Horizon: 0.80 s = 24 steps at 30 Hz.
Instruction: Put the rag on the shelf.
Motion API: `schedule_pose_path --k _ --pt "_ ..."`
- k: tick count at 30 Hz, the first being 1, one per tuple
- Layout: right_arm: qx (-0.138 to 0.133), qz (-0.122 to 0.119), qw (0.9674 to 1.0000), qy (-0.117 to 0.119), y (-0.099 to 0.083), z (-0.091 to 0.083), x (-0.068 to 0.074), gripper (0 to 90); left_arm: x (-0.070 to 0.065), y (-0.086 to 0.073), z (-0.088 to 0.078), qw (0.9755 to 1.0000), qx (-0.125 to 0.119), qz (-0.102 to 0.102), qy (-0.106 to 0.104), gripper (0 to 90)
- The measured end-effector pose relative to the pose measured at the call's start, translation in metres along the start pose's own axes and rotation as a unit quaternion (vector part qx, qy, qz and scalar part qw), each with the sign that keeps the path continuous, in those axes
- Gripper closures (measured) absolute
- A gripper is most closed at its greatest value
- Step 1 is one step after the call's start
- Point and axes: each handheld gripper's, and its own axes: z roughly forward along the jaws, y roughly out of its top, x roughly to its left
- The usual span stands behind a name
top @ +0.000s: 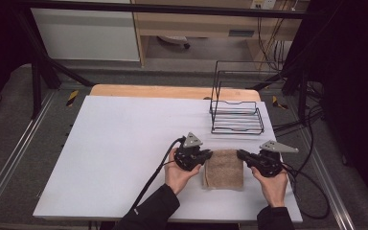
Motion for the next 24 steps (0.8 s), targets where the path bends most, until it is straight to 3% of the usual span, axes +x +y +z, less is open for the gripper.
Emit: schedule_pose_path --k 13,24 --pt "-0.047 -0.016 0.9988 -0.005 0.012 -0.017 0.006 86.7 -0.012 0.018 -0.015 0.999 -0.036 0.022 0.011 85.3" --pt "-0.096 -0.035 0.9946 -0.017 0.031 -0.034 0.014 86.7 -0.014 0.042 -0.027 0.9966 -0.073 0.034 0.016 85.3"
